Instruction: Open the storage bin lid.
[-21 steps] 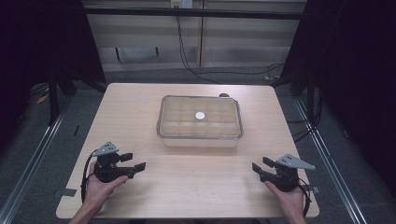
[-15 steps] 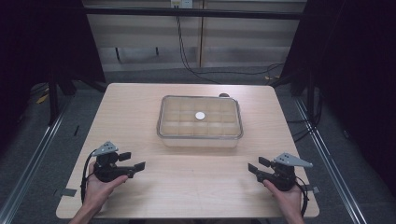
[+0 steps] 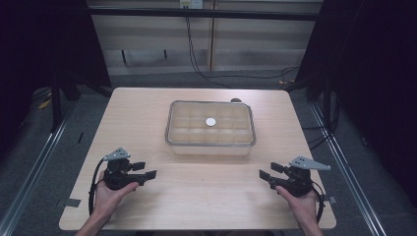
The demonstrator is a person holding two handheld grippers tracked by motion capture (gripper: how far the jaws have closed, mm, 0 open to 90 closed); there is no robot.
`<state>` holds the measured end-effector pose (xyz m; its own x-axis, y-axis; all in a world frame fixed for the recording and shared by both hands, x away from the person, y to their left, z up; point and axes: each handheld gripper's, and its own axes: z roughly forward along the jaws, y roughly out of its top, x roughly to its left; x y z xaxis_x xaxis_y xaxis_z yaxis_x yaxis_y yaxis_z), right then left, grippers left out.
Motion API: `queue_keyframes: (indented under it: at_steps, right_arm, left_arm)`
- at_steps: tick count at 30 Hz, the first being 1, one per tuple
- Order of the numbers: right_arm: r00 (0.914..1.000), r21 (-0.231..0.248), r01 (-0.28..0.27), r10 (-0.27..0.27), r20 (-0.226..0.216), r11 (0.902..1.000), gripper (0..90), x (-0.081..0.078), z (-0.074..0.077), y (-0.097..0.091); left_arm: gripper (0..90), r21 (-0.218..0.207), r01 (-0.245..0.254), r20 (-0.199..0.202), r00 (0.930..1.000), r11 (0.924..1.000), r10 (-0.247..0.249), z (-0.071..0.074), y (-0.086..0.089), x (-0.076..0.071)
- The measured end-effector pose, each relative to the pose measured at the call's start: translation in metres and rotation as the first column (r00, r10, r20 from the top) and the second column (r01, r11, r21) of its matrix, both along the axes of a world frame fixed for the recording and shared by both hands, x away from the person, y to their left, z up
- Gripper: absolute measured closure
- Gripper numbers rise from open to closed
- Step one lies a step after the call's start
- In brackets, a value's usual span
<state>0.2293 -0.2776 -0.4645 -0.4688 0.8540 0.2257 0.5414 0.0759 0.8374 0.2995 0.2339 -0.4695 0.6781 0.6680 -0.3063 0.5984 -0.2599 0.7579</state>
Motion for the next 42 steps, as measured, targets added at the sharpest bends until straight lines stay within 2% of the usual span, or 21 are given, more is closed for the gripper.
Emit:
queue_keyframes:
  at_steps: [2, 5, 6, 7, 9, 13, 15, 17, 19, 21, 23, 26, 29, 31, 34, 37, 39, 40, 42]
  right_arm:
    - [1.0000, 0.001, 0.002, -0.002, -0.007, 1.0000, 37.3, 0.002, 0.001, -0.002]
    - [0.9997, 0.036, -0.025, 0.025, 0.006, 0.9990, 36.8, 0.005, 0.009, 0.001]
    - [0.9994, 0.035, -0.034, 0.034, 0.005, 0.9988, 36.8, 0.006, 0.012, 0.003]
    - [0.9993, 0.019, -0.036, 0.036, 0.007, 0.9992, 36.2, 0.008, 0.016, 0.006]
    - [0.9985, 0.022, -0.052, 0.052, 0.017, 0.9984, 35.8, 0.011, 0.020, 0.009]
    - [0.9990, 0.007, -0.041, 0.040, 0.017, 0.9991, 33.7, 0.021, 0.024, 0.011]
    - [0.9990, 0.005, -0.044, 0.044, -0.002, 0.9990, 32.1, 0.027, 0.024, 0.013]
    - [0.9989, -0.004, -0.043, 0.043, -0.017, 0.9991, 30.5, 0.032, 0.024, 0.015]
    - [0.9988, -0.013, -0.044, 0.044, -0.023, 0.9990, 30.4, 0.038, 0.024, 0.017]
    - [0.9981, -0.010, -0.054, 0.054, -0.030, 0.9985, 30.4, 0.042, 0.025, 0.019]
    - [0.9971, -0.018, -0.063, 0.062, -0.045, 0.9979, 30.3, 0.046, 0.025, 0.020]
    - [0.9958, -0.020, -0.069, 0.068, -0.062, 0.9974, 27.8, 0.053, 0.028, 0.022]
    - [0.9956, -0.023, -0.072, 0.070, -0.063, 0.9972, 27.8, 0.059, 0.032, 0.022]
    - [0.9956, -0.023, -0.072, 0.070, -0.063, 0.9971, 27.6, 0.062, 0.035, 0.021]
    - [0.9963, -0.034, -0.069, 0.067, -0.054, 0.9971, 25.7, 0.069, 0.036, 0.020]
    - [0.9984, -0.039, -0.025, 0.023, -0.051, 0.9989, 20.2, 0.076, 0.035, 0.018]
    - [0.9969, -0.031, -0.034, 0.032, -0.072, 0.9989, 21.1, 0.082, 0.035, 0.016]
    - [0.9963, -0.027, -0.036, 0.034, -0.079, 0.9990, 21.0, 0.084, 0.036, 0.014]
    - [0.9957, -0.020, -0.034, 0.032, -0.087, 0.9992, 21.5, 0.088, 0.038, 0.012]
  left_arm:
    - [33.5, 0.005, 0.016, -0.003, 0.9999, 0.9999, -0.016, 0.003, -0.002, 0.002]
    - [31.5, -0.007, 0.034, 0.025, 0.9991, 0.9994, -0.034, 0.011, -0.007, 0.004]
    - [31.4, -0.022, 0.037, 0.033, 0.9988, 0.9991, -0.036, 0.013, -0.008, 0.004]
    - [31.7, -0.014, 0.048, 0.040, 0.9981, 0.9987, -0.048, 0.014, -0.009, 0.005]
    - [31.4, -0.016, 0.060, 0.032, 0.9977, 0.9980, -0.060, 0.014, -0.012, 0.007]
    - [32.8, -0.007, 0.065, 0.026, 0.9976, 0.9979, -0.064, 0.017, -0.013, 0.011]
    - [35.9, -0.042, 0.095, 0.000, 0.9955, 0.9946, -0.095, 0.022, -0.014, 0.017]
    - [38.3, -0.029, 0.083, 0.026, 0.9963, 0.9961, -0.082, 0.028, -0.017, 0.020]
    - [38.1, -0.036, 0.086, 0.030, 0.9959, 0.9956, -0.085, 0.033, -0.019, 0.024]
    - [38.2, -0.021, 0.087, 0.049, 0.9951, 0.9960, -0.086, 0.037, -0.021, 0.027]
    - [38.1, -0.011, 0.080, 0.051, 0.9955, 0.9967, -0.080, 0.039, -0.022, 0.029]
    - [36.5, 0.025, 0.079, 0.070, 0.9943, 0.9966, -0.080, 0.043, -0.026, 0.034]
    - [35.3, 0.014, 0.073, 0.065, 0.9952, 0.9973, -0.073, 0.043, -0.029, 0.041]
    - [35.3, 0.031, 0.065, 0.060, 0.9960, 0.9974, -0.067, 0.042, -0.032, 0.044]
    - [35.2, 0.031, 0.069, 0.050, 0.9963, 0.9971, -0.071, 0.039, -0.035, 0.046]
    - [32.0, 0.041, 0.061, 0.051, 0.9967, 0.9973, -0.063, 0.039, -0.035, 0.049]
    - [30.3, 0.046, 0.053, 0.053, 0.9971, 0.9975, -0.055, 0.040, -0.034, 0.053]
    - [30.0, 0.070, 0.048, 0.057, 0.9970, 0.9964, -0.052, 0.041, -0.034, 0.056]
    - [26.5, 0.064, 0.039, 0.048, 0.9980, 0.9972, -0.042, 0.042, -0.035, 0.063]
